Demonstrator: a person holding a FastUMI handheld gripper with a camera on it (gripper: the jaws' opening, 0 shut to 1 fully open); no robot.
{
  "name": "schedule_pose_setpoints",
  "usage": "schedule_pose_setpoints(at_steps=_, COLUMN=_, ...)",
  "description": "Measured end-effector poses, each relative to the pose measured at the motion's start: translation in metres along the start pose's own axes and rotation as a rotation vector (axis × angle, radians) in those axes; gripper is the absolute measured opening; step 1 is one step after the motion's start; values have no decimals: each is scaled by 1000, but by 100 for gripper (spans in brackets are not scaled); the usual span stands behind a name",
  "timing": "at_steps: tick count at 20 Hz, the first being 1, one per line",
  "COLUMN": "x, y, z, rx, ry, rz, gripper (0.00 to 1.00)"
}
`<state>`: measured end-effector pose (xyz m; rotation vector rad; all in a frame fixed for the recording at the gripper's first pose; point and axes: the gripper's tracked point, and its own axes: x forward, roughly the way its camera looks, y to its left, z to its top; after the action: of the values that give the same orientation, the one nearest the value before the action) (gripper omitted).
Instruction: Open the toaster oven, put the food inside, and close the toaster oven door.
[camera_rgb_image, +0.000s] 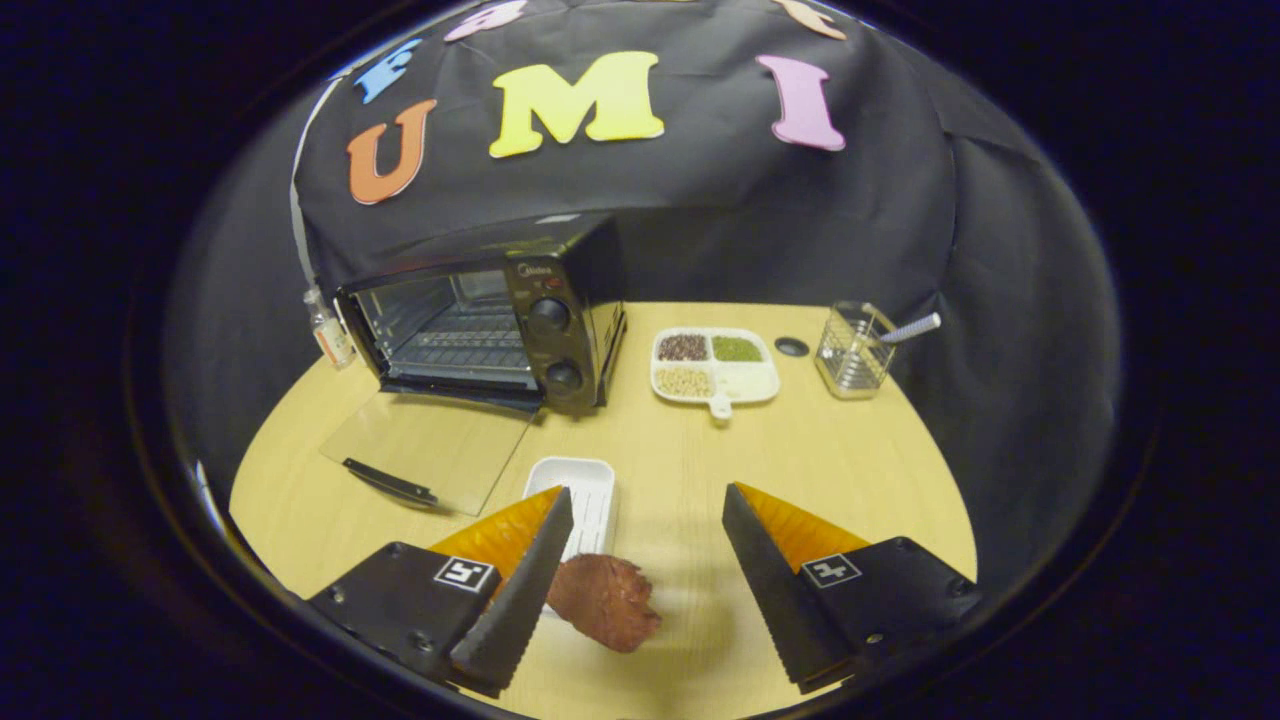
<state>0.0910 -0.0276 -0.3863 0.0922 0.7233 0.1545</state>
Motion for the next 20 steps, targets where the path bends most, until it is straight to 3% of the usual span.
schedule_pose_setpoints(at_steps=4, x=10, y=8, z=-35, rx=165, ry=158, rz=215, gripper=89)
schedule_pose_setpoints(at_steps=8, x=8, y=24, z=-57, rx=283, ry=288, rz=378, gripper=68)
schedule_pose_setpoints(at_steps=10, x=3, y=30, z=-59, rx=343, ry=320, rz=451, gripper=52)
schedule_pose_setpoints(at_steps=11, x=1, y=33, z=-58, rx=369, ry=326, rz=474, gripper=38)
schedule_pose_setpoints(at_steps=13, x=3, y=30, z=-58, rx=380, ry=325, rz=473, gripper=26)
schedule_pose_setpoints(at_steps=15, x=-2, y=31, z=-55, rx=389, ry=323, rz=462, gripper=19)
schedule_pose_setpoints(at_steps=20, x=-33, y=43, z=-20, rx=405, ry=220, rz=413, gripper=16)
